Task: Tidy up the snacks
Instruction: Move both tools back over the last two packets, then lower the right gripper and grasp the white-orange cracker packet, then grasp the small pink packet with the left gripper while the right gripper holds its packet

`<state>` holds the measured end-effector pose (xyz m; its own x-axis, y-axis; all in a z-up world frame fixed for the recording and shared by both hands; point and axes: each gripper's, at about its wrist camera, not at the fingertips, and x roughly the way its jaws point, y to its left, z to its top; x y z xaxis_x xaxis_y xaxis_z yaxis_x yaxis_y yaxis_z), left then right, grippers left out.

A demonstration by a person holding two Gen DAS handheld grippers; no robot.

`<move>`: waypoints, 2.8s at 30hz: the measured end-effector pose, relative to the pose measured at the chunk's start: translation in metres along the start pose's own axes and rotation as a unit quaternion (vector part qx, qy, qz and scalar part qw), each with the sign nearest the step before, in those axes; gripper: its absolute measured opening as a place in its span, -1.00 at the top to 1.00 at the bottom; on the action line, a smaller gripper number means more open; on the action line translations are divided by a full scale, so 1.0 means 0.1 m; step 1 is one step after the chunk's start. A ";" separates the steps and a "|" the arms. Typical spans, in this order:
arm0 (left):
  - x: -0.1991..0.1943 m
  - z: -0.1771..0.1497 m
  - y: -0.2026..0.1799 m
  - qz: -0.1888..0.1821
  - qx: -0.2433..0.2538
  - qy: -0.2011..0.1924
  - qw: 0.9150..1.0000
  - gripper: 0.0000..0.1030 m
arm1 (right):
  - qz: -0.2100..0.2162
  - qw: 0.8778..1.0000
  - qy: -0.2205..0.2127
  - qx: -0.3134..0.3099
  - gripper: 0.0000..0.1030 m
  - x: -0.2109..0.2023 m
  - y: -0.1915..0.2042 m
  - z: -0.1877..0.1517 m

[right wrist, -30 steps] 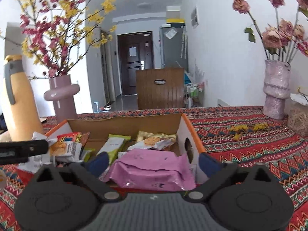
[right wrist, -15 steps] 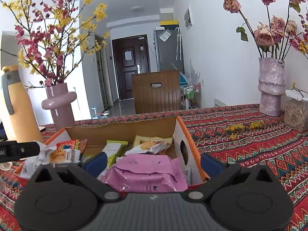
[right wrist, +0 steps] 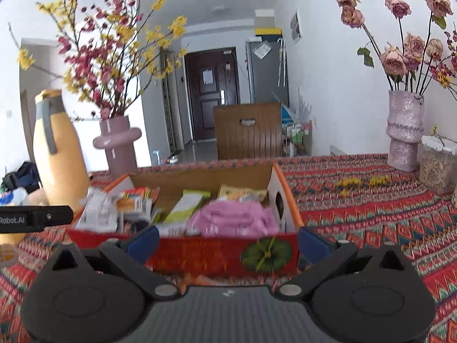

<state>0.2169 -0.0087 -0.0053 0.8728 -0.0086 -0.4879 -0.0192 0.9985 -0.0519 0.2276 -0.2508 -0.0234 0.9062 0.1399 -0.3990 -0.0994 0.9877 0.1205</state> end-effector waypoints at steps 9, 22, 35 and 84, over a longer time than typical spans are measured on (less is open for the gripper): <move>0.04 -0.37 0.20 0.012 -0.001 0.041 0.999 -1.00 | 0.001 0.998 0.056 -0.001 -1.00 -0.13 0.06 -0.34; 0.13 -0.50 0.28 -0.003 -0.013 0.057 0.998 -1.00 | -0.012 0.995 0.099 0.000 -1.00 0.00 0.18 -0.46; 0.19 -0.49 0.33 -0.012 -0.030 0.070 0.997 -1.00 | -0.037 0.984 0.175 0.020 -1.00 0.79 0.21 -0.24; 0.52 -0.34 -0.68 -0.001 0.036 0.147 0.989 -0.74 | -0.016 0.997 0.054 0.048 0.30 -0.06 -0.29 -0.50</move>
<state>0.2471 -0.0788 -0.0567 0.6938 -0.0153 -0.7200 0.0269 0.9996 0.0047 0.2048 -0.2766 -0.0696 0.8580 0.1193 -0.4996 -0.0261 0.9815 0.1897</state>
